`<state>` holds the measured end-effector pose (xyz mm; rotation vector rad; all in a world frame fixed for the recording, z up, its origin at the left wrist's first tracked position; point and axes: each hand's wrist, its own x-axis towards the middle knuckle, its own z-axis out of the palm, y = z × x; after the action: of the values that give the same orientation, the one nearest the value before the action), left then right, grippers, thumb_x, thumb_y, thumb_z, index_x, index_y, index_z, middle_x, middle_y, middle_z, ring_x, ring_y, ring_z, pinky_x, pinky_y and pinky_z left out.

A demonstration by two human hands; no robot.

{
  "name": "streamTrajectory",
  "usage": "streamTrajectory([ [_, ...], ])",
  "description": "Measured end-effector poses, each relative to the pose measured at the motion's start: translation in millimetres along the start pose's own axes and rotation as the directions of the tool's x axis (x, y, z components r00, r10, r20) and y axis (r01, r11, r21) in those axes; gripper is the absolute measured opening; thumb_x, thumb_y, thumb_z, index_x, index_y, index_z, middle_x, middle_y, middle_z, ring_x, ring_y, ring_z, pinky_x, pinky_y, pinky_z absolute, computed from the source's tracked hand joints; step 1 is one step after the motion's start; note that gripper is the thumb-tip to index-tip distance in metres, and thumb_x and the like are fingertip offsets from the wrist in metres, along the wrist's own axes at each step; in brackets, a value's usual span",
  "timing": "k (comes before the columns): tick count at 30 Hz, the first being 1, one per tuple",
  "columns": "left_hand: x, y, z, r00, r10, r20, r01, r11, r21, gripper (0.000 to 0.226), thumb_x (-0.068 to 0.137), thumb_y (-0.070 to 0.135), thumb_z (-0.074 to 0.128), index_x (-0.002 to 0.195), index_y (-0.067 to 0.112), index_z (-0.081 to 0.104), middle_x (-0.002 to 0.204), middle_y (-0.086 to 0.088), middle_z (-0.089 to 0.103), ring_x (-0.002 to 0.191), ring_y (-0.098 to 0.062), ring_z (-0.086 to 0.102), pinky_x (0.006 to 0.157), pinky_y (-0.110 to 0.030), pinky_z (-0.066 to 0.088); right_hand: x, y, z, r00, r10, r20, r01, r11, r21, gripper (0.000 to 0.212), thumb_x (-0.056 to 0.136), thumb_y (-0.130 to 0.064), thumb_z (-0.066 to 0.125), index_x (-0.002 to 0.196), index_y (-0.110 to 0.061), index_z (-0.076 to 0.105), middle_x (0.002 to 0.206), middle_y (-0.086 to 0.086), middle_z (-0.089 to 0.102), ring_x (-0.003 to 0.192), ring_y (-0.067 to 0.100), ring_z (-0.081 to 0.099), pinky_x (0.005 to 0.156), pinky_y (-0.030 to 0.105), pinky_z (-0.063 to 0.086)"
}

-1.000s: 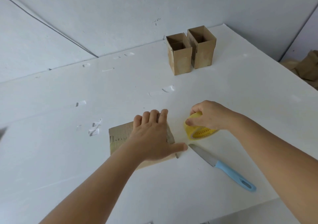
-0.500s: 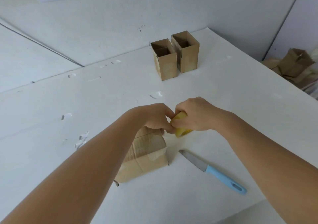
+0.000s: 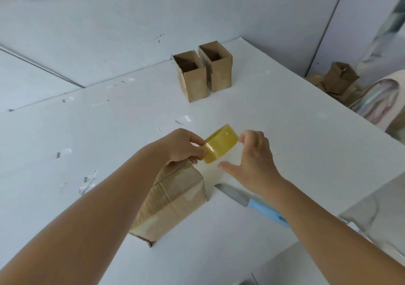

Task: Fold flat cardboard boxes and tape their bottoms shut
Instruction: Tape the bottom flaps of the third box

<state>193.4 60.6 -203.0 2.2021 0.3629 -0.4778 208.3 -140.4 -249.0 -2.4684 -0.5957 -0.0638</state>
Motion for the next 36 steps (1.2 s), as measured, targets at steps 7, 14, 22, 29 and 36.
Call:
streamTrajectory([
  [7, -2, -2, 0, 0.999, 0.011, -0.041, -0.012, 1.0, -0.027, 0.022, 0.078, 0.015, 0.074, 0.098, 0.025, 0.071, 0.066, 0.004, 0.072, 0.058, -0.001, 0.065, 0.055, -0.01, 0.044, -51, 34, 28, 0.854, 0.312, 0.416, -0.151, 0.914, -0.377, 0.034, 0.086, -0.035, 0.056, 0.107, -0.013, 0.041, 0.109, 0.005, 0.047, 0.1, 0.024, 0.049, 0.073, 0.028, 0.037],
  [14, -6, -3, 1, 0.996, 0.035, -0.078, -0.04, 0.997, -0.066, 0.024, 0.077, 0.016, 0.076, 0.099, 0.024, 0.07, 0.08, -0.005, 0.074, 0.06, -0.004, 0.066, 0.065, -0.017, 0.047, -50, 23, 7, 0.924, 0.164, 0.346, -0.105, 0.978, -0.182, 0.02, 0.092, -0.023, 0.044, 0.074, -0.02, 0.036, 0.079, 0.0, 0.042, 0.071, 0.023, 0.046, 0.059, 0.029, 0.029],
  [22, -12, -2, 1, 0.99, 0.083, -0.118, -0.095, 0.99, -0.105, 0.022, 0.078, 0.016, 0.073, 0.096, 0.03, 0.071, 0.065, 0.01, 0.067, 0.052, 0.0, 0.055, 0.064, -0.016, 0.049, -52, -11, -47, 0.977, 0.038, 0.208, -0.002, 0.985, -0.174, 0.041, 0.096, -0.033, 0.038, 0.06, -0.018, 0.03, 0.049, -0.002, 0.035, 0.047, 0.017, 0.031, 0.046, 0.03, 0.024],
  [29, -12, 1, 3, 0.985, 0.103, -0.138, -0.12, 0.985, -0.123, 0.019, 0.079, 0.017, 0.073, 0.095, 0.027, 0.071, 0.063, 0.009, 0.064, 0.055, -0.004, 0.051, 0.053, -0.01, 0.045, -43, -41, -52, 0.978, -0.005, 0.208, 0.077, 0.938, -0.339, 0.039, 0.096, -0.035, 0.035, 0.061, -0.02, 0.03, 0.054, -0.003, 0.039, 0.047, 0.012, 0.034, 0.043, 0.028, 0.019],
  [36, -13, -2, 4, 0.982, 0.132, -0.137, -0.15, 0.98, -0.133, 0.017, 0.08, 0.018, 0.075, 0.09, 0.03, 0.068, 0.066, 0.008, 0.065, 0.058, -0.004, 0.052, 0.054, -0.01, 0.045, -30, -59, -46, 0.971, -0.024, 0.239, 0.141, 0.86, -0.49, 0.032, 0.095, -0.022, 0.041, 0.066, -0.021, 0.03, 0.061, -0.006, 0.035, 0.049, 0.009, 0.029, 0.043, 0.025, 0.017],
])
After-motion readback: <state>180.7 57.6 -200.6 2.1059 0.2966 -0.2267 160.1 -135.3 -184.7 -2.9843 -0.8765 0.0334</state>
